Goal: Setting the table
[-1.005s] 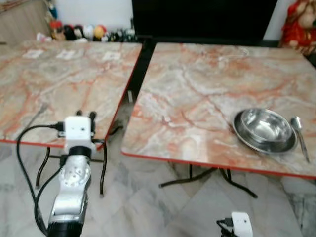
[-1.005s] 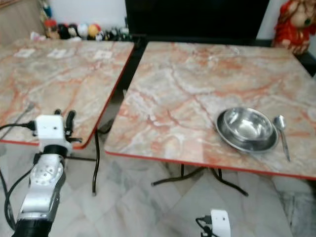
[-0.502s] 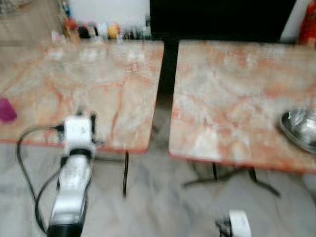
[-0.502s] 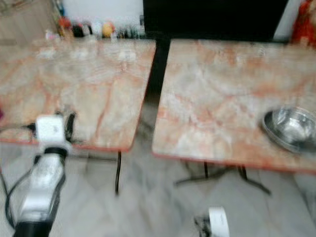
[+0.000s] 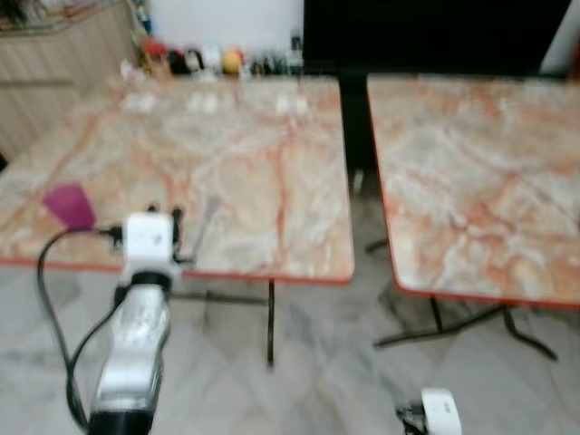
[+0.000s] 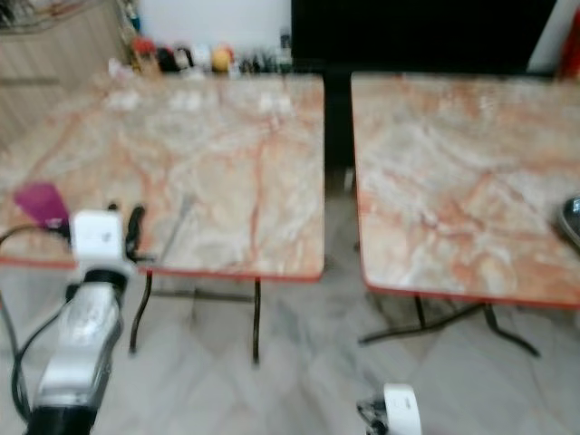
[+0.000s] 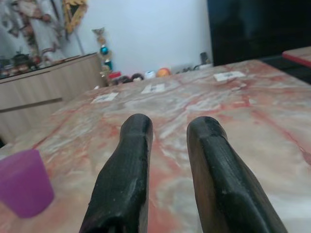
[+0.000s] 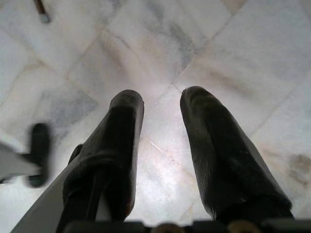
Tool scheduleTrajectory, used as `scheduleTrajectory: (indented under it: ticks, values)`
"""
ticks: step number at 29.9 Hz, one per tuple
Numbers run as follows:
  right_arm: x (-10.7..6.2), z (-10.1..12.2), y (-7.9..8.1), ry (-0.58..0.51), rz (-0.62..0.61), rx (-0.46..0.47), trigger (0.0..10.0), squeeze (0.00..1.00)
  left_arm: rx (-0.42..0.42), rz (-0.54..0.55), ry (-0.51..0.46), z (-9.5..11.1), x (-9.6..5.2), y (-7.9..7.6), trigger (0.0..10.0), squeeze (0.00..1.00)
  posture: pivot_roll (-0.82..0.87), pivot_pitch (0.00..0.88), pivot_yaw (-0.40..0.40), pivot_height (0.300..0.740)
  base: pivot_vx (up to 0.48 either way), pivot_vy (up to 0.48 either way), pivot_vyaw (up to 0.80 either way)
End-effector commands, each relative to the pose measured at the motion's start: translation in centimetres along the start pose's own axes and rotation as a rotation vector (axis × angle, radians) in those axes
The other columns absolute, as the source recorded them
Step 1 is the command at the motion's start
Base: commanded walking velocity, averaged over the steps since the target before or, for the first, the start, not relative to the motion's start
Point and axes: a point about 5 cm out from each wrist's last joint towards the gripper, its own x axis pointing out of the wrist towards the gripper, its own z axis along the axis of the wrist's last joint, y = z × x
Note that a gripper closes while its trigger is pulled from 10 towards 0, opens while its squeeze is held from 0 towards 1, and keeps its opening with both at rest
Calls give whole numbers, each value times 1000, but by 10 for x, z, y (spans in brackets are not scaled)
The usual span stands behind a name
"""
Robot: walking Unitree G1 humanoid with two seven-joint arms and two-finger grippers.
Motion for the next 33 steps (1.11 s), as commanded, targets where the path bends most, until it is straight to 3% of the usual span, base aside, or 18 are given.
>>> scheduleTrajectory:
  ticks: [1,10,18,29,33]
  values:
    - [1,3,6,-6,15,1,10000,0,-9,5,-19,4,1,5,10000,0,96,0,-32,740,0,330,0]
    - [1,4,5,-8,14,2,10000,0,-107,-222,9,0,-6,-25,10000,0,103,0,-36,740,0,27,0]
    - [2,5,5,-9,13,1,10000,0,-150,-329,55,-5,-11,-39,10000,0,106,0,-40,740,0,0,0]
    - [2,5,4,-6,9,9,10000,0,-136,-341,57,-5,-11,-40,10000,0,104,0,-41,740,0,0,0]
    - [2,5,4,-1,9,11,10000,0,-135,-343,59,-5,-11,-41,10000,0,105,0,-41,740,0,0,-728]
